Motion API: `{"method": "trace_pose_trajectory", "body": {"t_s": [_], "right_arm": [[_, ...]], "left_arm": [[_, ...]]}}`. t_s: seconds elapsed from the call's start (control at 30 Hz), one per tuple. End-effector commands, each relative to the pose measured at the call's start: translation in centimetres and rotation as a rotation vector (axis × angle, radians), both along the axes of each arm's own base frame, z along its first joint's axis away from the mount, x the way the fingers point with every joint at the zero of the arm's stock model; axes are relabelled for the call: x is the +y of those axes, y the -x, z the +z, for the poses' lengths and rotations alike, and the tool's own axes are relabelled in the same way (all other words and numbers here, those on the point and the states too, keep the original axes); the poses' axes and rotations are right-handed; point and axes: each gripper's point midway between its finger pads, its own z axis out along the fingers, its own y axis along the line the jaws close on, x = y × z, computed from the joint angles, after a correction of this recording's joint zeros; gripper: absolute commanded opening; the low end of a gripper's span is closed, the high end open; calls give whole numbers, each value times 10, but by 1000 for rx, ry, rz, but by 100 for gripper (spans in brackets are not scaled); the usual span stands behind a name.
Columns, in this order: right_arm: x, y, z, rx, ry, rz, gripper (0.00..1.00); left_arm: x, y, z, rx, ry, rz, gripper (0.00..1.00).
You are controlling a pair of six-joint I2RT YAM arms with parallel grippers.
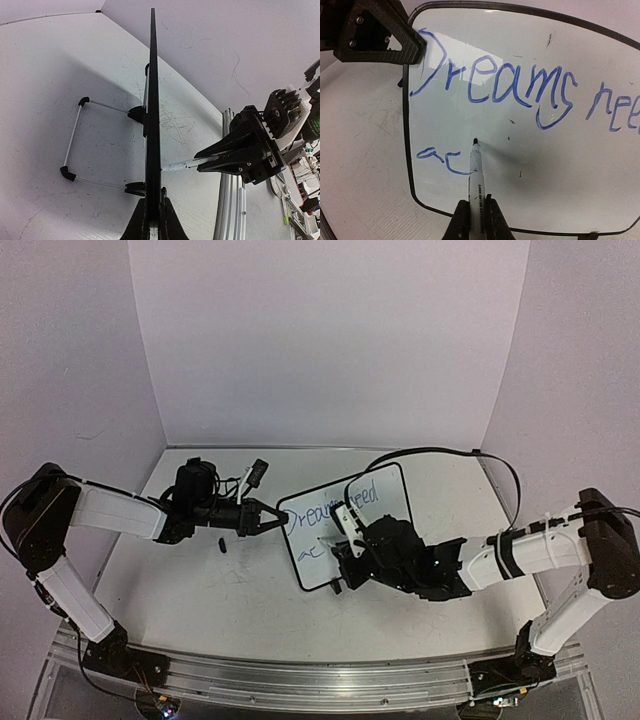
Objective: Write a sentence on the whiteboard
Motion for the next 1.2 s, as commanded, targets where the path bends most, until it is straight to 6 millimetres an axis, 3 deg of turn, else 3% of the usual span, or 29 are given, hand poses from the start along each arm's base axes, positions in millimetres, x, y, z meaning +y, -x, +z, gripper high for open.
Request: {"method": "trace_pose_trajectory", "body": {"t_s": [0.0,0.6,1.17], "right_arm": [[8,-6,6,-14,-19,-12,0],[-11,6,-23,58,20,-30,0],[-23,9,-36,81,44,-60,0]], "left_arm": [[-1,-2,0,-22,-21,-5,0],[-1,-3,2,-23,-20,-3,0],[-2,-3,0,-17,-24,-7,0]]}}
